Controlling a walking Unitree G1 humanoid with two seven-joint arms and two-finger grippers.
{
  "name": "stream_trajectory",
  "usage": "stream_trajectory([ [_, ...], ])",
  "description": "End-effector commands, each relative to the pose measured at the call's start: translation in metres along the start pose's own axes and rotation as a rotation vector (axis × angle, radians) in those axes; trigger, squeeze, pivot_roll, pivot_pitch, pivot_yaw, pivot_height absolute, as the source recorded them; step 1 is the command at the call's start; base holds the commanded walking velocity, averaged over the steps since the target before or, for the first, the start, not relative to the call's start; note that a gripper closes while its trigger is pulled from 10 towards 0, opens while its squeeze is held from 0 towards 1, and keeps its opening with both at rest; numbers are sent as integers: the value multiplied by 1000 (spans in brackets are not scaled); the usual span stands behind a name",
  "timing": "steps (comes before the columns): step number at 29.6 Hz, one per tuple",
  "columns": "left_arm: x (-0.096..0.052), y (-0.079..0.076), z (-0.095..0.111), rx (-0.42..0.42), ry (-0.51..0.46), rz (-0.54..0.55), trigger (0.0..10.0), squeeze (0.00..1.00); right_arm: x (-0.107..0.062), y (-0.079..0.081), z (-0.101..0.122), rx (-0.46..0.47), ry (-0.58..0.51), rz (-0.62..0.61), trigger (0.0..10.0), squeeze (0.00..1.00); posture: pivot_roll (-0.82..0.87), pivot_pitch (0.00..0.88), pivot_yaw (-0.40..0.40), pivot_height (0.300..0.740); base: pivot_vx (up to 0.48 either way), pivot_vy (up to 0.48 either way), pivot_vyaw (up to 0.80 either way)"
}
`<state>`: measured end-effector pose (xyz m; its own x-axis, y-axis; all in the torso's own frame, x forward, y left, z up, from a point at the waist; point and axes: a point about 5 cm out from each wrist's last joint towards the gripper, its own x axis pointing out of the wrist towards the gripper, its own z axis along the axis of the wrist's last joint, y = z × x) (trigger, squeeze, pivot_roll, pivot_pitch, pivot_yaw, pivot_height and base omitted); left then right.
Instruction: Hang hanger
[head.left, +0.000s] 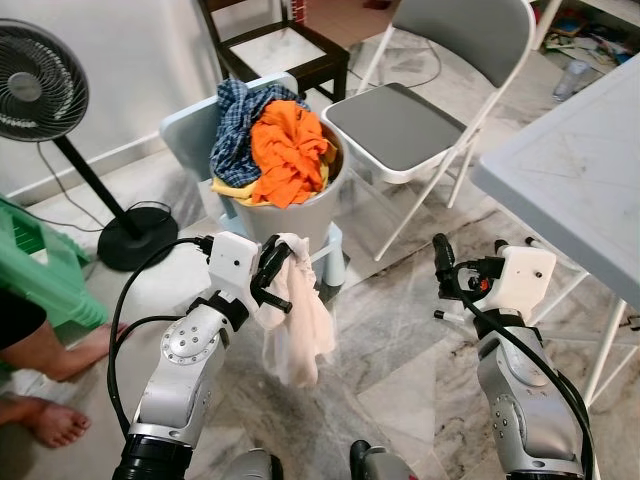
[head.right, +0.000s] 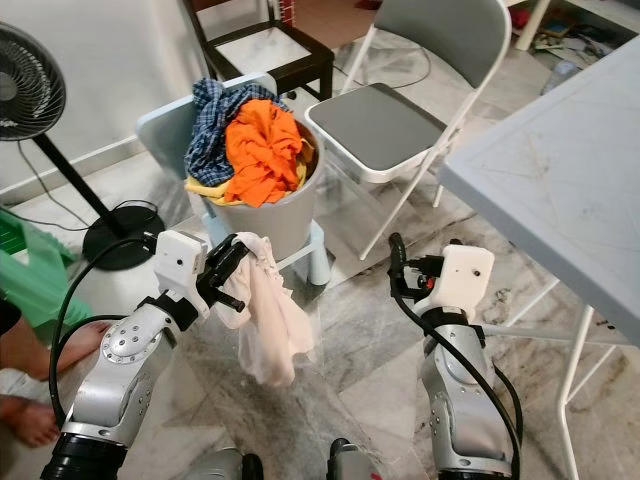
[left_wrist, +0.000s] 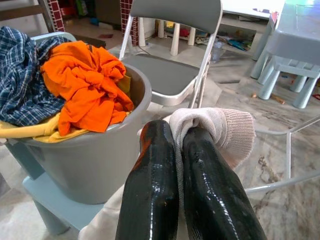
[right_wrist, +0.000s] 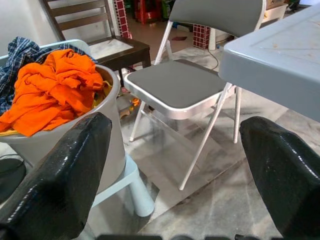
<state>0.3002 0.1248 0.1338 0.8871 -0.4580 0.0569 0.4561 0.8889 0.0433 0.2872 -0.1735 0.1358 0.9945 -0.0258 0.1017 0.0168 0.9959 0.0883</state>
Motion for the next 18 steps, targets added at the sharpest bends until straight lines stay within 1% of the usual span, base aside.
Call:
stream_trajectory([
  [1, 2, -2, 4, 10, -11, -7, 10000, 0, -1, -4, -2, -2, 12, -18, 10000, 0, 104, 236, 19, 740, 0, 0, 0],
  [5, 3, -1, 5, 13, -16, -2, 10000, 0, 1, -5, 0, 5, 5, -20, 10000, 0, 104, 242, 18, 740, 0, 0, 0],
  [9, 1, -1, 5, 13, -16, 1, 10000, 0, 1, -7, 1, 7, 4, -22, 10000, 0, 104, 247, 14, 740, 0, 0, -800],
  [18, 0, -2, 4, 7, -13, 8, 10000, 0, 0, -4, -1, 10, 11, -15, 10000, 0, 104, 253, 14, 740, 0, 0, -800],
])
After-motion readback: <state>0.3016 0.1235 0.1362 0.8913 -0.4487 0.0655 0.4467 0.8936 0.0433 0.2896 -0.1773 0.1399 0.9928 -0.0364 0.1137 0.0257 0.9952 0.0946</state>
